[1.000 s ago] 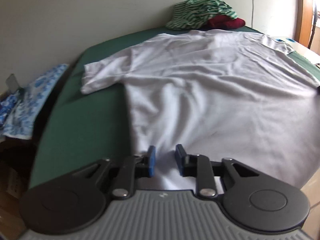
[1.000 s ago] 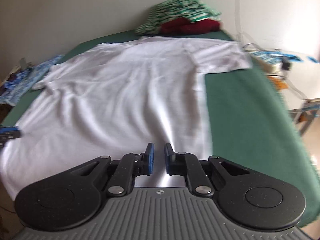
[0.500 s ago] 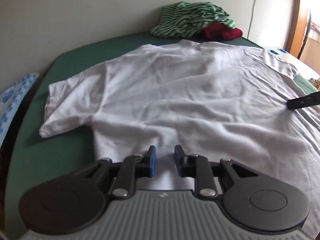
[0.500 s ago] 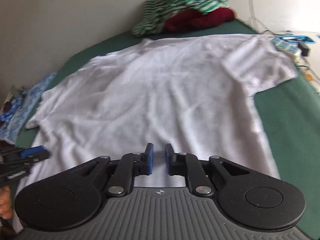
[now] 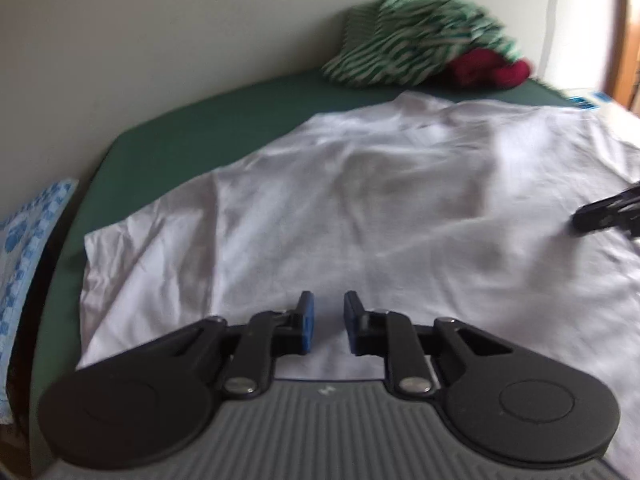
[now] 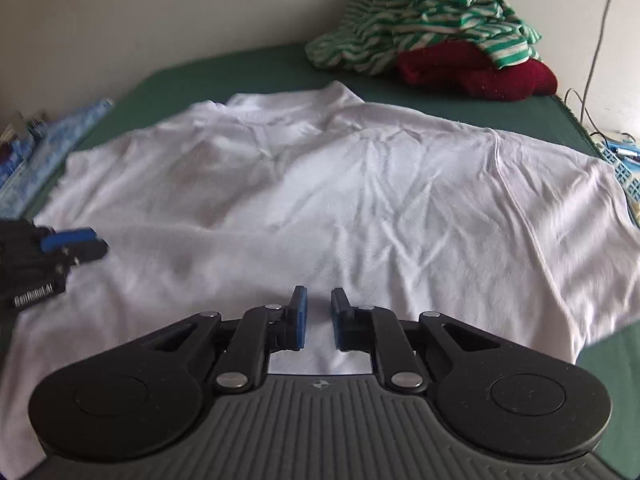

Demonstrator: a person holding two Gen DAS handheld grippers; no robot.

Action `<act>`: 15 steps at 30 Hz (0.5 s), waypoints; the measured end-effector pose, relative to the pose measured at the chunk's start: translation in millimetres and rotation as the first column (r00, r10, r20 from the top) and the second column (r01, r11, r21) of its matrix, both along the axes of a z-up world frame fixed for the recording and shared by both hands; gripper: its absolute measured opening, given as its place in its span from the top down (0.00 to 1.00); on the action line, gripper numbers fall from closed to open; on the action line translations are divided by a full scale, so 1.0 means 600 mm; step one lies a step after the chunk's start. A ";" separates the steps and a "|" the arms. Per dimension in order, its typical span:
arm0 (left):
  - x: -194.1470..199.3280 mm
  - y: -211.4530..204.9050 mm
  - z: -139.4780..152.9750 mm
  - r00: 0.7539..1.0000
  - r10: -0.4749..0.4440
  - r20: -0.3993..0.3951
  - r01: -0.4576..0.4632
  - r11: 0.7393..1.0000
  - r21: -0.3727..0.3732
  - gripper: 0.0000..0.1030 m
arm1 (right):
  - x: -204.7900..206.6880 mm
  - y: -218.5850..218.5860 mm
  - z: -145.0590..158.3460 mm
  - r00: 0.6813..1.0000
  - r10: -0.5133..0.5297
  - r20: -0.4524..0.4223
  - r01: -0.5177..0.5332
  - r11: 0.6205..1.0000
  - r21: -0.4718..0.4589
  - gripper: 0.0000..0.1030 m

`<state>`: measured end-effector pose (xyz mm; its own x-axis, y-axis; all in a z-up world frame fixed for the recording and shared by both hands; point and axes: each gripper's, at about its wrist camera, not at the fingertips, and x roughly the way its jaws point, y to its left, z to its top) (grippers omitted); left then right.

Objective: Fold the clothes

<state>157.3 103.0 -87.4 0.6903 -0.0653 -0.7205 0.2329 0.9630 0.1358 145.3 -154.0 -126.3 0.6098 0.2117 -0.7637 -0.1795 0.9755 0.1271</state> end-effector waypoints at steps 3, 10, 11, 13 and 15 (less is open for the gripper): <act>0.024 0.039 -0.003 0.997 0.077 0.015 -0.078 0.994 0.074 0.75 | 0.035 -0.057 0.000 0.999 -0.045 -0.014 0.045 0.998 -0.040 0.93; 0.139 0.069 0.042 0.979 0.203 0.019 -0.204 0.977 0.058 0.69 | 0.135 -0.160 0.035 0.991 -0.135 -0.015 0.136 0.987 0.088 0.86; 0.160 0.059 0.041 0.978 0.208 0.008 -0.208 0.977 0.045 0.63 | 0.149 -0.151 0.040 0.994 -0.104 -0.013 0.105 0.985 0.135 0.86; 0.196 0.045 0.030 0.974 0.227 -0.021 -0.226 0.973 0.048 0.64 | 0.186 -0.121 0.029 0.997 -0.058 -0.040 0.064 0.987 0.149 0.83; 0.218 0.040 0.012 0.967 0.252 -0.034 -0.248 0.963 0.102 0.65 | 0.216 -0.110 0.011 0.995 -0.075 -0.065 0.081 0.992 0.099 0.84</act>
